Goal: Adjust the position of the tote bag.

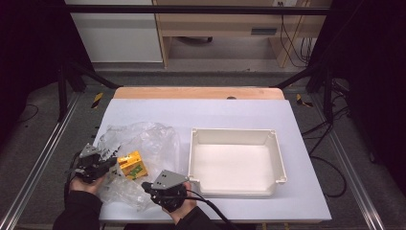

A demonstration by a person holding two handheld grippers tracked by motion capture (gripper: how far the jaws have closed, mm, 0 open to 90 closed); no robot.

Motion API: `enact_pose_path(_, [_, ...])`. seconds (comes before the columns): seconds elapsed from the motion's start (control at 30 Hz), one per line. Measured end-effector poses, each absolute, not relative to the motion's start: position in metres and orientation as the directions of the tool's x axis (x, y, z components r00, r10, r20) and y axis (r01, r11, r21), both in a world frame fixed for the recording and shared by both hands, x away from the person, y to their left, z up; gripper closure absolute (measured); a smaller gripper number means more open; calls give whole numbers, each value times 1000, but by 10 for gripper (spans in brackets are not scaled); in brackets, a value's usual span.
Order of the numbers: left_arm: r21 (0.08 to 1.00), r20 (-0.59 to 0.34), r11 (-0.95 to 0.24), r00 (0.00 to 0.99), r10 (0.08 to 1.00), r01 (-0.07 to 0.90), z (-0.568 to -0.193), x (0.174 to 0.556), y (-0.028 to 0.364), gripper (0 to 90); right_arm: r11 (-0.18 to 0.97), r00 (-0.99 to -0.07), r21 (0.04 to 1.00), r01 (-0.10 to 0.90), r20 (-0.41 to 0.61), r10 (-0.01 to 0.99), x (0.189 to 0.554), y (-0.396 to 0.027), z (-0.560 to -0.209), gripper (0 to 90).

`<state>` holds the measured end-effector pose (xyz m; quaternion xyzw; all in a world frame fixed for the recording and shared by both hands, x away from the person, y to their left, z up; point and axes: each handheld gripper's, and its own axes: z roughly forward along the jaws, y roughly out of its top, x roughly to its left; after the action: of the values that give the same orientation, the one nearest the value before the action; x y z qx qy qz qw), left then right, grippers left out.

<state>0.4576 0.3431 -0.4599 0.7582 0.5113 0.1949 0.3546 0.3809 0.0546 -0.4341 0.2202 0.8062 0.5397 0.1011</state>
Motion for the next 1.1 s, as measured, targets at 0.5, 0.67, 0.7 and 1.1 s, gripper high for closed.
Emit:
enact_pose_path(0.5, [734, -57, -238, 407, 911, 636, -459, 459, 341, 895, 453, -912, 829, 328, 154, 380, 367, 94, -488, 900])
enact_pose_path(0.67, [731, -59, -239, 409, 911, 639, -460, 460, 341, 887, 500, -913, 800, 333, 142, 382, 367, 93, -495, 900])
enact_pose_path(0.7, [728, -61, -240, 410, 910, 642, -460, 460, 341, 874, 493, -915, 806, 327, 140, 378, 367, 93, -497, 900])
enact_pose_path(1.1, [766, -94, -179, 383, 919, 618, -452, 457, 343, 419, 430, -909, 851, 303, 124, 397, 371, 80, -484, 784])
